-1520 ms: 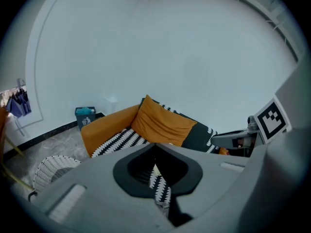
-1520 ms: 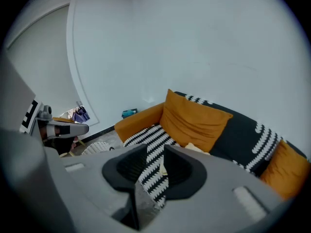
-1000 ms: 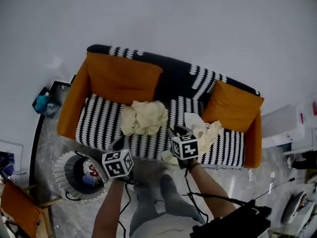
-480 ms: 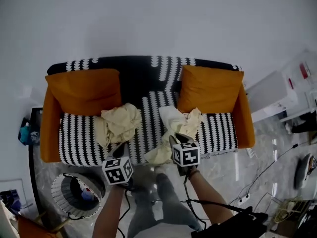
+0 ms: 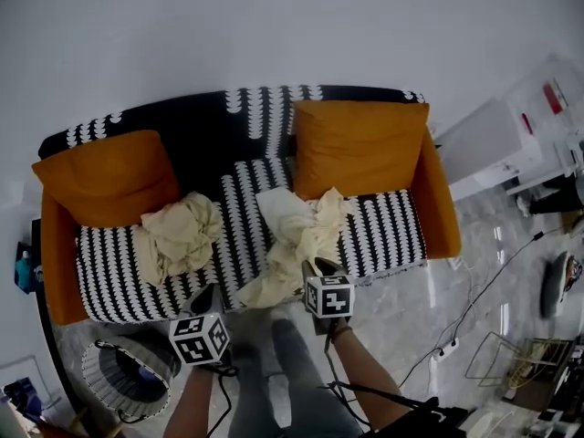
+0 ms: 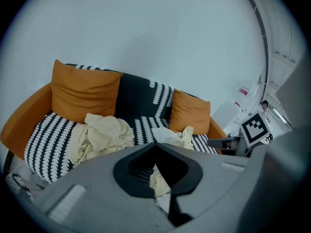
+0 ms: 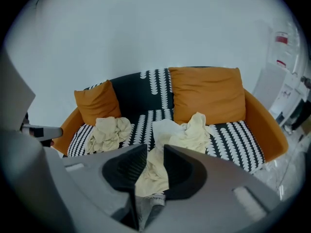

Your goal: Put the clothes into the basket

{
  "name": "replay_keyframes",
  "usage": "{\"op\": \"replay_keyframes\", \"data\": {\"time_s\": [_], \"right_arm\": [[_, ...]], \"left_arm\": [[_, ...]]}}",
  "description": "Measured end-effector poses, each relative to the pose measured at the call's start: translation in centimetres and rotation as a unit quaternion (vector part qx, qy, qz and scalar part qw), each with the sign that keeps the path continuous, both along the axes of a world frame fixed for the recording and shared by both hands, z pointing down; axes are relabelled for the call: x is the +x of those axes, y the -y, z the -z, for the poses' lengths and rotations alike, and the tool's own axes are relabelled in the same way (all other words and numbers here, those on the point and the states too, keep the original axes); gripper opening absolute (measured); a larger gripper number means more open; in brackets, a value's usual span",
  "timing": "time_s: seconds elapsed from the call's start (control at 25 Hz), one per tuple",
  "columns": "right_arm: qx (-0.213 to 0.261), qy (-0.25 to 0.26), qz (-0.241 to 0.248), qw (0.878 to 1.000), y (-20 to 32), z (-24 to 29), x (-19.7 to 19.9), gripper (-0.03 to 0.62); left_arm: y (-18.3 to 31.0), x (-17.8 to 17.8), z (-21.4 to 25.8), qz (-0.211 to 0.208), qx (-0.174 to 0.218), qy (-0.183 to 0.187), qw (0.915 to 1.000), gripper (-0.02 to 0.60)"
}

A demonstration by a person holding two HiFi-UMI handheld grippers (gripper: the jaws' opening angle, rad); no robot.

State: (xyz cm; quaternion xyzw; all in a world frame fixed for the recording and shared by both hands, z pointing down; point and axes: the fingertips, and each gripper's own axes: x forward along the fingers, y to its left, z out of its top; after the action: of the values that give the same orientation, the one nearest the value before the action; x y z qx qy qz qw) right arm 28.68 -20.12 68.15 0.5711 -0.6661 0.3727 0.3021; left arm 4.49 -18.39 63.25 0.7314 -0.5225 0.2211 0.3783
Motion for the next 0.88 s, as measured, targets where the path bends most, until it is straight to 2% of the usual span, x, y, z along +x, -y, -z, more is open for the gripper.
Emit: {"op": "replay_keyframes", "data": {"time_s": [0.2,0.48,0.64,0.88], "right_arm": [[-0.018,-0.008,-0.021,1.000,-0.1,-4.7,0.6,0.114],[-0.036,-0.021,-0.064,0.997,0.1,-10.5,0.4,0.114],[-0.047,-0.032,-0.086,0.995,0.1,-13.8,0.3,0.114],[-0.055,-0.055,-0.109,0.991,1.0,-18.1,0.7,0.114]], "left_arm": [[-1.3,0.2,-2.8,-0.010,-0.012,0.021,0.9996,-0.005],[-3.0,-1.2,-7.5,-0.014,-0.031,0.045,0.9984,-0.005],[-3.7,-2.2,-10.7,0.000,-0.052,0.043,0.9977,-0.005],[-2.9,-3.5,-13.9,0.002,-0.054,0.046,0.9975,-0.005]]}}
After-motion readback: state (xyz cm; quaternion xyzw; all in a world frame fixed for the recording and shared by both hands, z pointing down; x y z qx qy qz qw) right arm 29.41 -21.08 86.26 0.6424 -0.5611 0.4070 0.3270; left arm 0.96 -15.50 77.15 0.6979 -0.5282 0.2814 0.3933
